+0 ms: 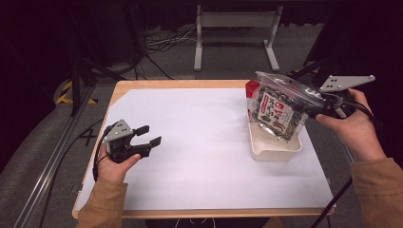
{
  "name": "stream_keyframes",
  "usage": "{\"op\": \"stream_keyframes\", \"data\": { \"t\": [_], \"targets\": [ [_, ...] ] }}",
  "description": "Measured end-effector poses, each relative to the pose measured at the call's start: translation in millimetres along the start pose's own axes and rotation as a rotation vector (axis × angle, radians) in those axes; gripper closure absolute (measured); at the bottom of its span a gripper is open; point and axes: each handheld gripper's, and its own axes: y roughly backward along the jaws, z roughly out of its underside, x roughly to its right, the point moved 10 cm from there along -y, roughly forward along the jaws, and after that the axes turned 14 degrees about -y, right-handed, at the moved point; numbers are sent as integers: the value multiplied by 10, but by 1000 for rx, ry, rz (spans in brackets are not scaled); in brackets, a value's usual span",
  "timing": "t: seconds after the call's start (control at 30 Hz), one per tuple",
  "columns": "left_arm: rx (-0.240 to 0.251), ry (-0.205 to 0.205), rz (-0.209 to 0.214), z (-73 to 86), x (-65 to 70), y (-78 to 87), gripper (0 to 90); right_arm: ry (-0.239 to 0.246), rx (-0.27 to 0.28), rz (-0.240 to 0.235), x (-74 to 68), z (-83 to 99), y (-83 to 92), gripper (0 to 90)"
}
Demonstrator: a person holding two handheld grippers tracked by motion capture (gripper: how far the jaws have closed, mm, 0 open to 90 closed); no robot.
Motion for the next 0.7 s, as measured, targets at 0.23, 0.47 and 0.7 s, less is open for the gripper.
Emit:
{"op": "stream_keyframes", "data": {
  "t": [0.23, 0.47, 0.7],
  "targets": [
    [-1, -1, 0, 2, 1, 1, 360, 29, -10, 7, -57, 17, -1, 764],
    [-2, 8, 3, 8, 8, 7, 360, 59, -43, 36, -112, 39, 24, 764],
    [-5, 11, 6, 26, -8, 2, 359, 35, -83, 48, -82, 95, 36, 764]
  ]
}}
